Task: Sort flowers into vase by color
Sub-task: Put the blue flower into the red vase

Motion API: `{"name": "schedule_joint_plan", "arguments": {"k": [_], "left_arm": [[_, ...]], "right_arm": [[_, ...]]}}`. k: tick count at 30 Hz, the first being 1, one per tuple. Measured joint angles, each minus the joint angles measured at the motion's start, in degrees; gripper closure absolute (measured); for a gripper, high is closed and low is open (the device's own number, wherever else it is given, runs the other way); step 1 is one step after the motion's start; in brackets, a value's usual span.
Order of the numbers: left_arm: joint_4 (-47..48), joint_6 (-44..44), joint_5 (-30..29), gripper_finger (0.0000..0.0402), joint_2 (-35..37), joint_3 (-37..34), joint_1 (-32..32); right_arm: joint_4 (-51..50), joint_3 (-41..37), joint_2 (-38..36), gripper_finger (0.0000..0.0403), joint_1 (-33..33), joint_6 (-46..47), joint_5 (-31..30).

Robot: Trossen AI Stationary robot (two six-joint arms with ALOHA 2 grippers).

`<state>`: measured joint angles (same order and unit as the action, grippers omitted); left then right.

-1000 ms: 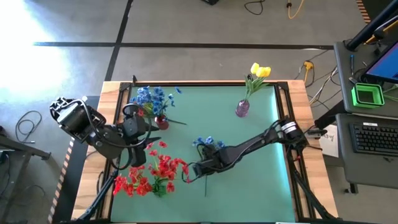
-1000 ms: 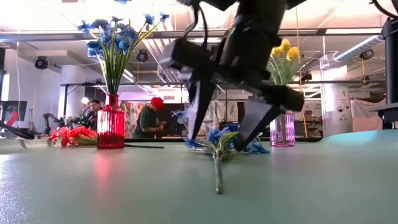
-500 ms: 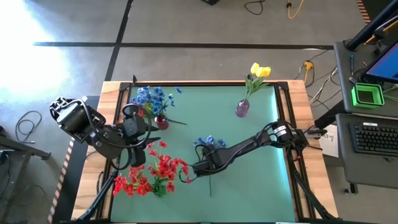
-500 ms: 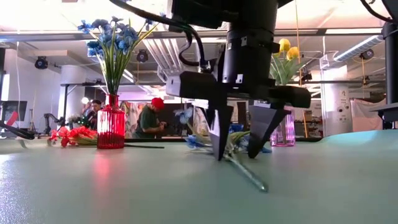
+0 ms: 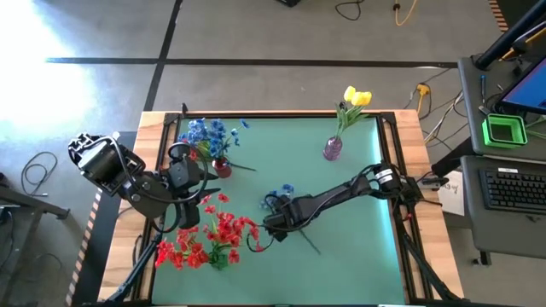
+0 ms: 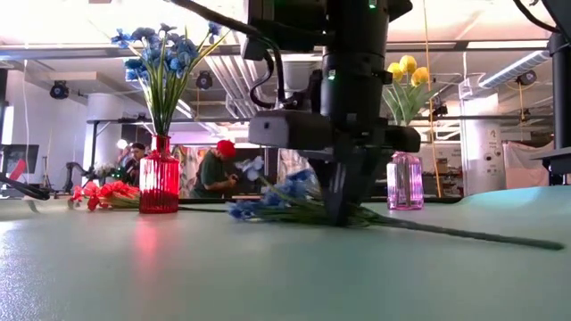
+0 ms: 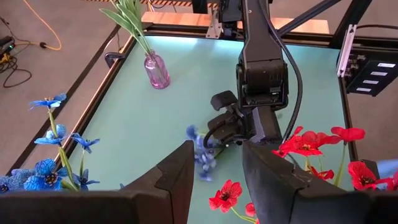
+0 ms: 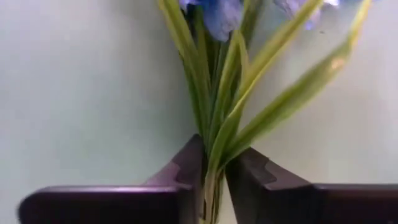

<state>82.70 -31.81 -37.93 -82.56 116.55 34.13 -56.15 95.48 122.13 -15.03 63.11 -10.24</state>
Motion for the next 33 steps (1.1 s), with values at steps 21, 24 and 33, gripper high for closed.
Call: {"name": "schedule_joint_plan", "arguments": {"k": [21,24,33], "left_arm": [[-4.45,4.65,-2.26,0.0279,0.07,5.69,0.0],[-5.68,8.37,-5.96,0.0279,0.11,7.37,0.04],[-8.46,19.9,-7.0,0.0279,-0.13,11.04,-1.01]], "right_arm": [[0.56,-5.3,-18.3,0.0384,-4.1,-17.36,-8.91],[12.99,-9.53,-23.1,0.0385,-3.83,-23.52,-12.4],[55.49,-28.5,-33.67,0.0385,-0.82,-41.99,-16.02]]}}
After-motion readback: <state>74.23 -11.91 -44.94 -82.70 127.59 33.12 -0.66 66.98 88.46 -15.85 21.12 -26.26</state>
